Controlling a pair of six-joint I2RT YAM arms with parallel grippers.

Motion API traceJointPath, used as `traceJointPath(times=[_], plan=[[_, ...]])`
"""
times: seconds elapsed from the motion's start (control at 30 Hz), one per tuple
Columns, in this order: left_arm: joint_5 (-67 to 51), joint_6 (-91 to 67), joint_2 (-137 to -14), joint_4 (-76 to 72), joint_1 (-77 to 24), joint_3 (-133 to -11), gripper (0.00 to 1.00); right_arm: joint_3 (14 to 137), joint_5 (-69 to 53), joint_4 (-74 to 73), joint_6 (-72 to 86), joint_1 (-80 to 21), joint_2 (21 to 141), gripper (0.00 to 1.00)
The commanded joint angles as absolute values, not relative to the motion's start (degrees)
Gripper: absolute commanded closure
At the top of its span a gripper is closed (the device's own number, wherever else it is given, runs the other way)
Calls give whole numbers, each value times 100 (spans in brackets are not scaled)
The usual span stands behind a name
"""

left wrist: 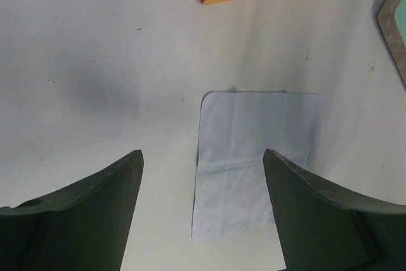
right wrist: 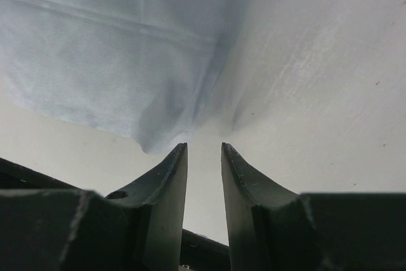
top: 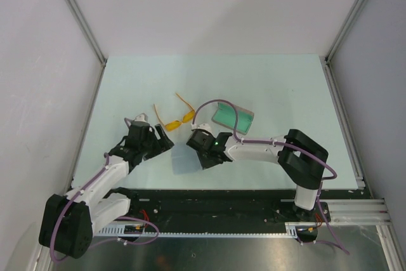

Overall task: Organize the sunglasses
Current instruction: Pick up the glasses cleaning cloth from the center of the board.

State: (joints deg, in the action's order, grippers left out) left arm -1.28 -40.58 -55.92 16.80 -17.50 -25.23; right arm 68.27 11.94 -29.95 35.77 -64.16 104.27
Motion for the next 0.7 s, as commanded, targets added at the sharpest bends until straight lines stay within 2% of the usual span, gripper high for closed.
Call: traceJointPath(times=[0.0,0.43,0.67], plan=[[-18,-4122,-5546,1485,-1793,-2540,18,6838,1072,-2795,3612,-6451,10213,67],[-132,-4140,-5678,1371,-1793,-2487,20,6838,853,-2558,3604,-6407,10643,69],[-149,-4131,-5695,1336,-1793,-2496,20,6838,861,-2689,3595,-6398,10775,78]])
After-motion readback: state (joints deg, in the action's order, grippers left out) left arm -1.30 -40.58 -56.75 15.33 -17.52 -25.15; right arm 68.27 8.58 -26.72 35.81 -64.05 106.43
